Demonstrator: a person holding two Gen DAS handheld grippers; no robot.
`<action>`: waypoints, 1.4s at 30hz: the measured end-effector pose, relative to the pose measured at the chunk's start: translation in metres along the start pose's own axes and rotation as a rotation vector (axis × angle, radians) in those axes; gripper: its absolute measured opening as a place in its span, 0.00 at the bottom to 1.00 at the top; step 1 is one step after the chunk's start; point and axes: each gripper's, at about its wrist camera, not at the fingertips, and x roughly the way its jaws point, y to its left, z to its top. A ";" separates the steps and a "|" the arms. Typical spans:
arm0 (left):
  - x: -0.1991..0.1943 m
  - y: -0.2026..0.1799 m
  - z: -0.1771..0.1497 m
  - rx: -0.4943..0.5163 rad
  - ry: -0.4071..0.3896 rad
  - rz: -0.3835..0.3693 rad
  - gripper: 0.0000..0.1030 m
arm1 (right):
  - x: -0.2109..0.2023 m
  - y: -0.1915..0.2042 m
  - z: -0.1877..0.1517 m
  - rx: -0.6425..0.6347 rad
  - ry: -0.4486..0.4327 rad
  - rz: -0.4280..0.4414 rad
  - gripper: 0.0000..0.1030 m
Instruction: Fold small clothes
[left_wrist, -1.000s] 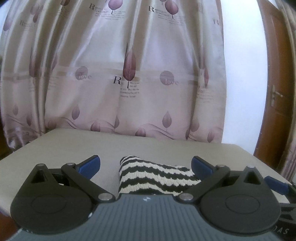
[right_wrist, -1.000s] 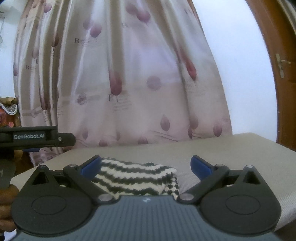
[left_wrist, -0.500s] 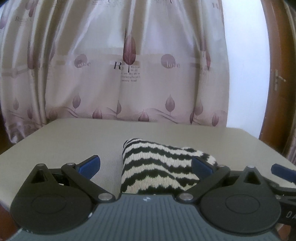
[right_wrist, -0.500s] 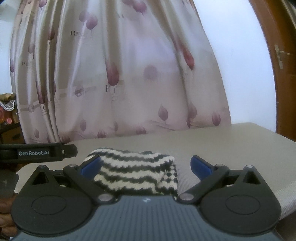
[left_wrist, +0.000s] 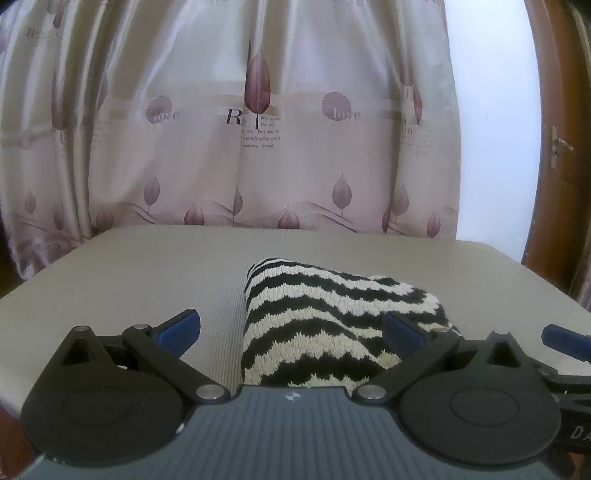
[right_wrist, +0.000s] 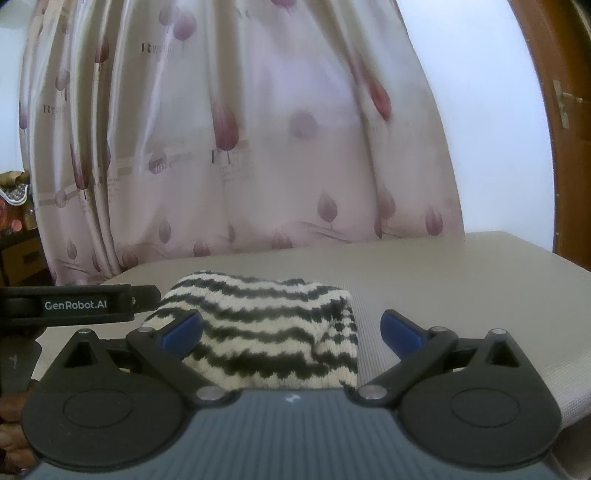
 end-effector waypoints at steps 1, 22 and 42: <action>0.001 0.000 -0.001 0.001 0.002 0.001 1.00 | 0.001 0.000 0.000 -0.001 0.003 0.000 1.00; 0.020 0.000 -0.002 0.011 0.025 0.009 1.00 | 0.022 0.002 -0.001 -0.030 0.043 0.002 1.00; 0.034 -0.002 0.004 0.034 0.024 0.031 1.00 | 0.041 0.002 0.005 -0.030 0.059 0.005 1.00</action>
